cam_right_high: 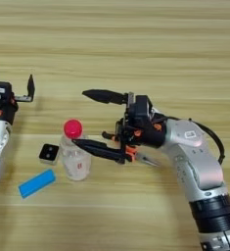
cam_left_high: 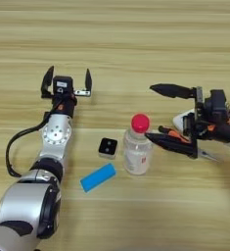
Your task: Move the objects on the table
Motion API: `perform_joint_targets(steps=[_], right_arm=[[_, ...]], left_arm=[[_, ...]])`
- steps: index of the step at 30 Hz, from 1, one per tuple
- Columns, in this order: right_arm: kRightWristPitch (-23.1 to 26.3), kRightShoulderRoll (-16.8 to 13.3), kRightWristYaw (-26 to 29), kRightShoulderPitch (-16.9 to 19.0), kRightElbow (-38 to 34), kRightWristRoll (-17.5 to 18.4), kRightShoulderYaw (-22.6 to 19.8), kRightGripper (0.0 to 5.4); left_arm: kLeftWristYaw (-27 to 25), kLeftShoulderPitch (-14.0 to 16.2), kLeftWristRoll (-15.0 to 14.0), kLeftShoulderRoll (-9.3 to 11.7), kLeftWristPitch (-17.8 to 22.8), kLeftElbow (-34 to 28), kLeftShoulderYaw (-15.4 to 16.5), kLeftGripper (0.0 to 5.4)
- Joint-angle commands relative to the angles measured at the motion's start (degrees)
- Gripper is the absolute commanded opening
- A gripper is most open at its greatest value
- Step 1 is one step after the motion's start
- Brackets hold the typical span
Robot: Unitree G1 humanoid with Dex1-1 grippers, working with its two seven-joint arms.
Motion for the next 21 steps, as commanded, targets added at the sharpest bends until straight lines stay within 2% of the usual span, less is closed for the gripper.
perform_joint_targets(steps=[1, 6, 11, 18, 21], right_arm=[[0.1, -1.7, 0.1, -0.9, 0.5, 0.0, -2.3, 5.38], [-0.3, -4.3, 0.4, -0.6, 2.7, -0.6, -5.6, 5.38], [-1.6, -6.9, 0.9, 0.1, 6.7, -3.3, -7.4, 5.38], [-6.6, -9.7, 0.6, 0.8, 15.7, -10.6, -7.4, 5.38], [-10.0, -10.3, 0.1, 0.9, 21.0, -15.6, -6.2, 5.38]], left_arm=[[0.2, -1.4, 0.7, 0.3, 0.3, 0.5, -0.2, 5.4], [0.3, -1.4, 0.7, 0.2, 0.4, 0.5, -0.3, 5.4], [0.3, -1.5, 0.7, 0.2, 0.5, 0.6, -0.3, 5.4], [0.1, -1.6, 0.6, 0.2, 0.6, 0.7, -0.2, 5.4], [0.0, -1.6, 0.6, 0.4, 0.7, 0.8, -0.2, 5.4]])
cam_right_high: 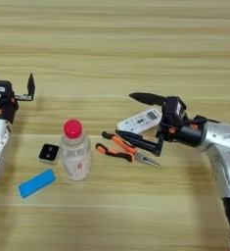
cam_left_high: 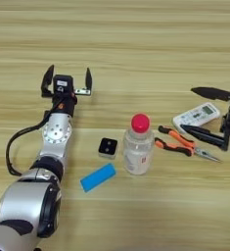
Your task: Move the objects on the table
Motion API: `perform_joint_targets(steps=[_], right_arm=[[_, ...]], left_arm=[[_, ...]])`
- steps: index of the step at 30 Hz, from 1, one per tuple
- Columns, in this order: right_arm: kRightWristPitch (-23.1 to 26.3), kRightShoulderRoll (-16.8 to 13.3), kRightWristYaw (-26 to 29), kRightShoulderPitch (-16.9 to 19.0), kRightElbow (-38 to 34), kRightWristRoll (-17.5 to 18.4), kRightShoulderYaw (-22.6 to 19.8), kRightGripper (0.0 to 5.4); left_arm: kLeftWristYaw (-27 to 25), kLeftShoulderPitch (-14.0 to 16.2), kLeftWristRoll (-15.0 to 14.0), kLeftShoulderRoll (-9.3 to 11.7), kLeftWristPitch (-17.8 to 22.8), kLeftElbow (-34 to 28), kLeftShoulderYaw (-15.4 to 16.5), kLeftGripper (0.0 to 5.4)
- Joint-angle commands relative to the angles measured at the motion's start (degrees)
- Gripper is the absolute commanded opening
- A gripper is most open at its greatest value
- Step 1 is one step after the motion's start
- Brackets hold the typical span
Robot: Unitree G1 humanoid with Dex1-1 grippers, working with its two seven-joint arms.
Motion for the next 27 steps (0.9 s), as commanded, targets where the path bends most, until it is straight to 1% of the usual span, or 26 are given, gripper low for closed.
perform_joint_targets(steps=[1, 5, 11, 23, 26, 27], right_arm=[[-4.0, -1.6, -0.7, 0.2, 6.0, -6.0, 1.6, 5.38], [-7.2, -1.3, -1.9, 0.1, 10.7, -10.2, 3.3, 5.38], [-9.2, -0.6, -3.1, -0.7, 15.9, -13.6, 5.3, 5.38], [-11.5, -0.5, -2.9, -0.9, 22.1, -16.2, 7.9, 5.38], [-11.9, -0.5, -3.5, -1.1, 23.5, -17.3, 8.8, 5.38], [-12.0, -0.4, -3.7, -1.2, 23.9, -17.7, 9.1, 5.23]], left_arm=[[-0.1, -1.1, 0.5, 0.4, 0.6, 0.7, -0.2, 5.4], [-0.1, -1.1, 0.5, 0.5, 0.6, 0.8, -0.1, 5.4], [-0.1, -1.1, 0.6, 0.5, 0.5, 0.8, -0.2, 5.4], [0.0, -1.0, 0.6, 0.5, 0.4, 0.7, -0.2, 5.4], [0.0, -1.0, 0.6, 0.6, 0.4, 0.7, -0.2, 5.4], [0.0, -1.0, 0.6, 0.6, 0.4, 0.7, -0.2, 5.4]])
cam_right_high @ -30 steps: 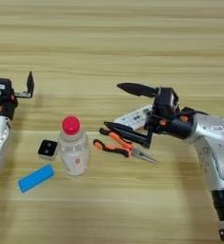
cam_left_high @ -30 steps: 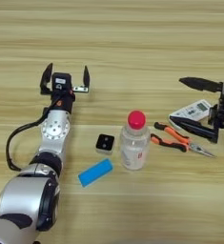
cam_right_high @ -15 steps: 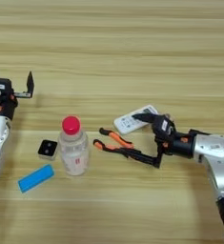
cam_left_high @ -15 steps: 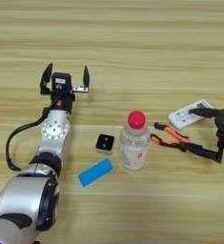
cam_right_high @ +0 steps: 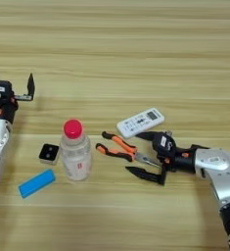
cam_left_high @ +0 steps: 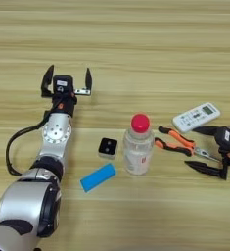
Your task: Move the objects on the table
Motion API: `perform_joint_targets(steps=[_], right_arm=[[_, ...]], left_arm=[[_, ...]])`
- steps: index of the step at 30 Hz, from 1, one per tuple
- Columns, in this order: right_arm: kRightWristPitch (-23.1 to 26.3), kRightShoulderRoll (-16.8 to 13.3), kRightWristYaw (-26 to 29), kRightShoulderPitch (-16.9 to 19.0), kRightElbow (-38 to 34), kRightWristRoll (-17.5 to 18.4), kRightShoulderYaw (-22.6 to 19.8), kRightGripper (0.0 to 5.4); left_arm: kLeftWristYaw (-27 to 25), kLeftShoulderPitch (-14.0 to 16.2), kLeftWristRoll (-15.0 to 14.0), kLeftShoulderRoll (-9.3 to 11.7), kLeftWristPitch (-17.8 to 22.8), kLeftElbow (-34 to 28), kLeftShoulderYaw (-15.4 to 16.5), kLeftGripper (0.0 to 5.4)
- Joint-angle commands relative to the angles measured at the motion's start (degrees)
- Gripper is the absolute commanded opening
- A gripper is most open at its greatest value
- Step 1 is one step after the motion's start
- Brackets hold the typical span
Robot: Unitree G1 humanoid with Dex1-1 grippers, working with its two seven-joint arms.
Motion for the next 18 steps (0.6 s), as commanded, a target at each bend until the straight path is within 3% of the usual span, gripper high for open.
perform_joint_targets(steps=[1, 18], right_arm=[[-0.9, 0.2, -0.7, -0.9, 2.3, -2.5, 1.5, 5.14], [-1.8, 1.1, -0.9, -1.4, 4.6, -3.1, 4.1, 3.0]], left_arm=[[0.0, -1.0, 0.6, 0.5, 0.3, 0.6, -0.2, 5.4], [0.1, -1.0, 0.7, 0.5, 0.3, 0.7, -0.2, 5.4]])
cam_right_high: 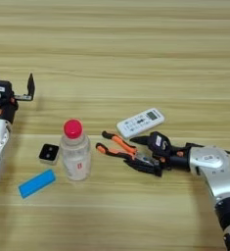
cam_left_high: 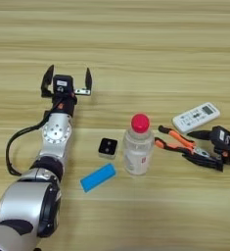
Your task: Move the objects on the table
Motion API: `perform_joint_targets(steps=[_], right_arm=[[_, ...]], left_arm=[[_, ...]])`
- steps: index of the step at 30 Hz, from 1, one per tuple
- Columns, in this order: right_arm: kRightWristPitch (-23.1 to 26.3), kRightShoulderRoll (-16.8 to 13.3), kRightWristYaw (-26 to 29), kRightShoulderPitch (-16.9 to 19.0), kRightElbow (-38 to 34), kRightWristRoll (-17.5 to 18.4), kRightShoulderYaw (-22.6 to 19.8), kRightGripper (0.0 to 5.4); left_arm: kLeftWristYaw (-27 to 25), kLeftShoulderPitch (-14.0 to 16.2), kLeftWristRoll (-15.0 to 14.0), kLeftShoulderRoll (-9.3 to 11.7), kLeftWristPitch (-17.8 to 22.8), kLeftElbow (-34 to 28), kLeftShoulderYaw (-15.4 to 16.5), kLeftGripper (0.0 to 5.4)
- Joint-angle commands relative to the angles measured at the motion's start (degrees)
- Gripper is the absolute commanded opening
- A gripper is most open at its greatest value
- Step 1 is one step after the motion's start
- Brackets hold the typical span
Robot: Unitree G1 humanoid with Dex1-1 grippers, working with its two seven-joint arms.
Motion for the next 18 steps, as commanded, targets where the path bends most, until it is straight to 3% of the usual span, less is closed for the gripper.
perform_joint_targets(steps=[1, 7, 18], right_arm=[[0.6, 0.3, -0.4, 0.7, 1.7, -2.6, 1.6, 2.86], [0.4, 0.4, -0.6, 0.5, 2.5, -2.7, 1.8, 2.36], [0.0, 0.8, -0.8, 0.1, 2.0, -2.2, 1.6, 2.35]], left_arm=[[0.1, -1.0, 0.6, 0.5, 0.3, 0.8, -0.2, 5.4], [0.1, -1.0, 0.6, 0.5, 0.3, 0.8, -0.2, 5.4], [0.1, -1.1, 0.6, 0.4, 0.3, 0.9, -0.2, 5.4]])
